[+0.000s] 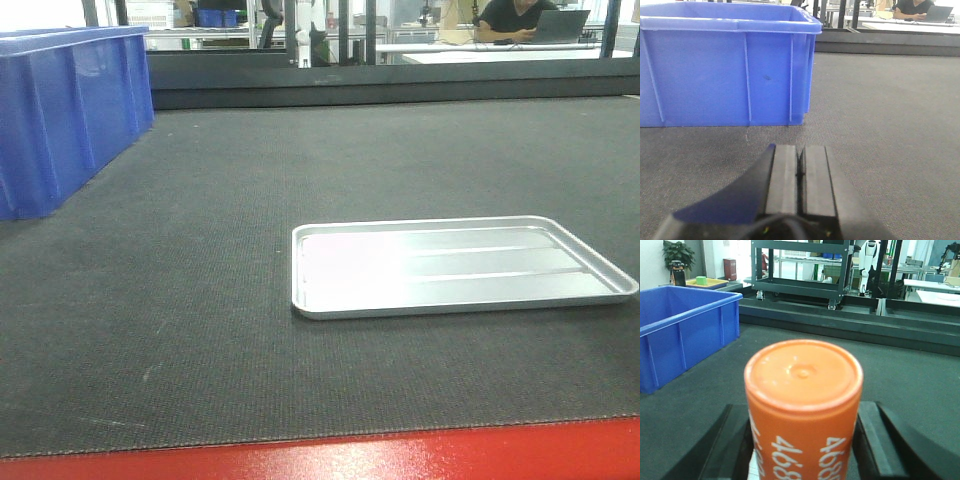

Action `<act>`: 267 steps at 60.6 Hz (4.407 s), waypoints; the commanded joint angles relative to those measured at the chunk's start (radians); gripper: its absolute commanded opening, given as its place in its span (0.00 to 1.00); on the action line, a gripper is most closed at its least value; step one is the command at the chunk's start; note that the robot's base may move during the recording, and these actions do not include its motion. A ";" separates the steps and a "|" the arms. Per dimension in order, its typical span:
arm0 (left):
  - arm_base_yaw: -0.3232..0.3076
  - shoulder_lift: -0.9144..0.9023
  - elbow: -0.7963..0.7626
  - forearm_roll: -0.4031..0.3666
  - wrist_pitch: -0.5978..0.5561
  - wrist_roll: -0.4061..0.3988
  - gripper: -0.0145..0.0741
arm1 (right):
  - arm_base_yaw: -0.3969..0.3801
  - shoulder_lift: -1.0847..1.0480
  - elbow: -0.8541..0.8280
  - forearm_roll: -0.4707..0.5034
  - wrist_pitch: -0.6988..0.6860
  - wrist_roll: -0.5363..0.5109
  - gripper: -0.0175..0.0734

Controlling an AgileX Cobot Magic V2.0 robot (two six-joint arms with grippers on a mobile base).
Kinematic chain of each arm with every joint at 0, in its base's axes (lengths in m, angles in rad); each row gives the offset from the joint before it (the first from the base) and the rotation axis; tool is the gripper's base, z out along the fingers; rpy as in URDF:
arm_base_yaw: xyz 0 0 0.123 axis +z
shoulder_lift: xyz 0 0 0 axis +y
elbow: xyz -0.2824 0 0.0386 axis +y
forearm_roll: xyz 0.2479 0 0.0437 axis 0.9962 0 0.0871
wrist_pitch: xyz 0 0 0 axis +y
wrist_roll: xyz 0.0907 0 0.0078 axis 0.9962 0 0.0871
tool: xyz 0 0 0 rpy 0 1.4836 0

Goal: Grab orange capacitor from left shelf to right conveyor

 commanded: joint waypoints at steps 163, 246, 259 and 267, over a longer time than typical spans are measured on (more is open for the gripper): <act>-0.001 -0.010 -0.004 -0.003 -0.089 -0.002 0.02 | 0.086 0.633 0.229 -0.189 -0.786 0.188 0.74; -0.001 -0.010 -0.004 -0.003 -0.089 -0.002 0.02 | -0.155 -0.319 0.510 -0.124 -0.253 0.148 0.25; -0.001 -0.010 -0.004 -0.003 -0.089 -0.002 0.02 | -0.289 -0.440 0.595 -0.082 -0.272 0.148 0.25; -0.001 -0.010 -0.004 -0.003 -0.089 -0.002 0.02 | -0.303 -0.439 0.619 -0.065 -0.295 0.148 0.25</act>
